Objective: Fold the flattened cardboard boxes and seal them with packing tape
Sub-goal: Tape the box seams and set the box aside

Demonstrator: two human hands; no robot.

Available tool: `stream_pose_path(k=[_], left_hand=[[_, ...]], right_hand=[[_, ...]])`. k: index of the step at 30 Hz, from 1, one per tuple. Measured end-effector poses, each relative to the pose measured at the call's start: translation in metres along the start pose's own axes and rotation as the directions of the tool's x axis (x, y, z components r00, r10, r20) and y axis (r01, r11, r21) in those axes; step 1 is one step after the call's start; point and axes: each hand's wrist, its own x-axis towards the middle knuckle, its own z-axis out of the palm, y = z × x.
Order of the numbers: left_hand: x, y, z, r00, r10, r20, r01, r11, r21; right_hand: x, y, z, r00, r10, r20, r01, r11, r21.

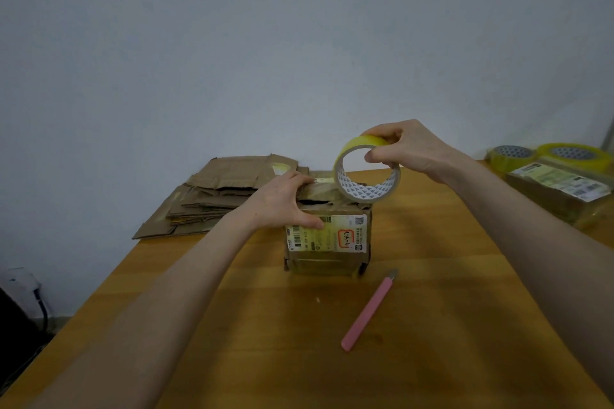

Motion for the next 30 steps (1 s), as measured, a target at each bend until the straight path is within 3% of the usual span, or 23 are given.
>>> stream_pose_path(k=[4, 11, 17, 30], left_hand=[[-0.008, -0.01, 0.002, 1.0, -0.013, -0.006, 0.013, 1.0, -0.028], [-0.016, -0.011, 0.009, 0.997, 0.048, -0.061, -0.049, 0.999, -0.003], [-0.013, -0.017, 0.009, 0.999, 0.027, -0.042, -0.029, 0.999, -0.037], [-0.016, -0.023, 0.011, 0.997, 0.042, -0.058, -0.049, 0.991, -0.126]], right_hand=[[0.002, 0.005, -0.01, 0.999, -0.003, 0.046, 0.009, 0.991, -0.133], [0.004, 0.028, -0.008, 0.997, 0.079, 0.003, -0.079, 0.997, 0.011], [0.008, 0.022, -0.011, 0.999, -0.033, 0.029, 0.036, 0.989, -0.145], [0.004, 0.043, -0.013, 0.996, 0.005, 0.085, 0.014, 0.973, -0.231]])
